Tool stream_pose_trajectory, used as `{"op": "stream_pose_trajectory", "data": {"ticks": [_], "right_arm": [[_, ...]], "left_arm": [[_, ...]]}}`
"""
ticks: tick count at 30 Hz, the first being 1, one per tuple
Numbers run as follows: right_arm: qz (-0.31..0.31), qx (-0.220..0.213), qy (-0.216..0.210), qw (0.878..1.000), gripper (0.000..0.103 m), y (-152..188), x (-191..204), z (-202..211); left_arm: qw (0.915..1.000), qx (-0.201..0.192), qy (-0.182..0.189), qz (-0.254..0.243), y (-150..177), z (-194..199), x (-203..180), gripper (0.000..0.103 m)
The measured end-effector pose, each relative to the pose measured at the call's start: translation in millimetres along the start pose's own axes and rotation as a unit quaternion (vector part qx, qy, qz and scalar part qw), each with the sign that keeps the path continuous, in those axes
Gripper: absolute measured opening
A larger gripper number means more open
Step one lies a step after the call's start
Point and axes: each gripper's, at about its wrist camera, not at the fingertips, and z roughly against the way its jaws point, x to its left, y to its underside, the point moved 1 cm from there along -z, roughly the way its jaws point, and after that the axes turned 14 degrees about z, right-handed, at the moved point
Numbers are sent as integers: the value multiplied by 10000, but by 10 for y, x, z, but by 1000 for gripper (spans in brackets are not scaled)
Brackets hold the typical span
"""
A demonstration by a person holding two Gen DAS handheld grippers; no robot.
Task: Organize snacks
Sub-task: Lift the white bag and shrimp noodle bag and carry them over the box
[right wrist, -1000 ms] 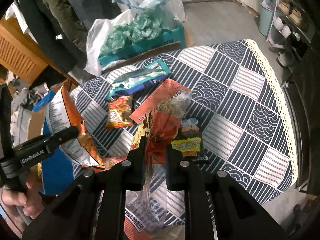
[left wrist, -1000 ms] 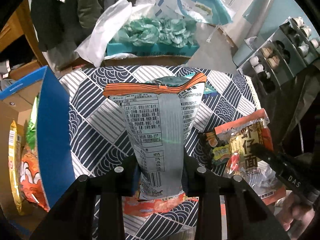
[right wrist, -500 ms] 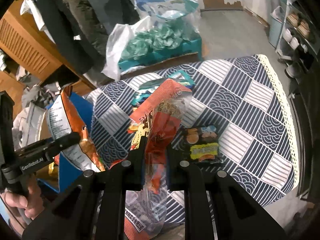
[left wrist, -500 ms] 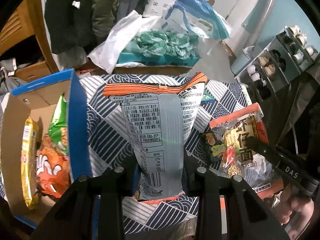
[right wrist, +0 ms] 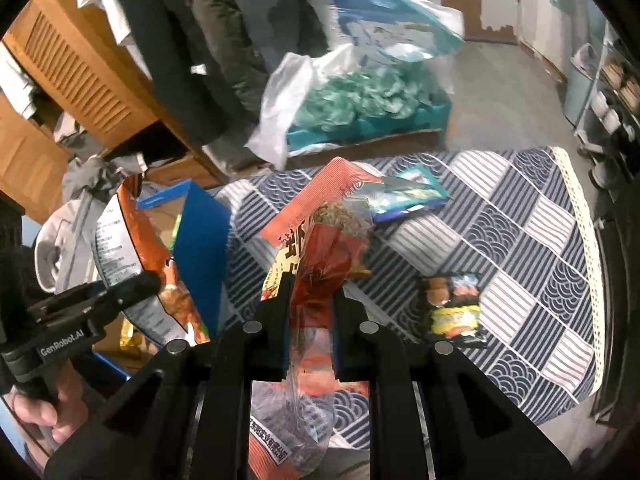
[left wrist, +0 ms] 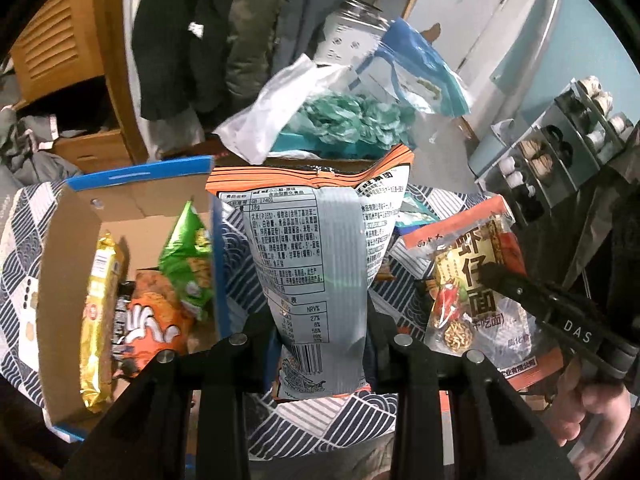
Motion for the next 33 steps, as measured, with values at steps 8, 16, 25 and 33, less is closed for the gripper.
{"op": "stream_pose_trajectory", "data": {"ticks": [8,16,25,33], "right_arm": [[343,-21,-117,9993,13,-196,436,-61],[688,0,-243,9973,13,-368,881,-187],[1058,117,-440,9933,13,-557,1448,-397],[1330,325,-631,9886,13,-660,1905,-682]], "left_arm": [[9994,-199,-64,259,-83,210,351,33],[9971,-402,-242,603,-172,358,803,33],[9933,-482,-443,952,-216,423,1291,33],[9892,-382,-701,1229,-247,332,1713,33]]}}
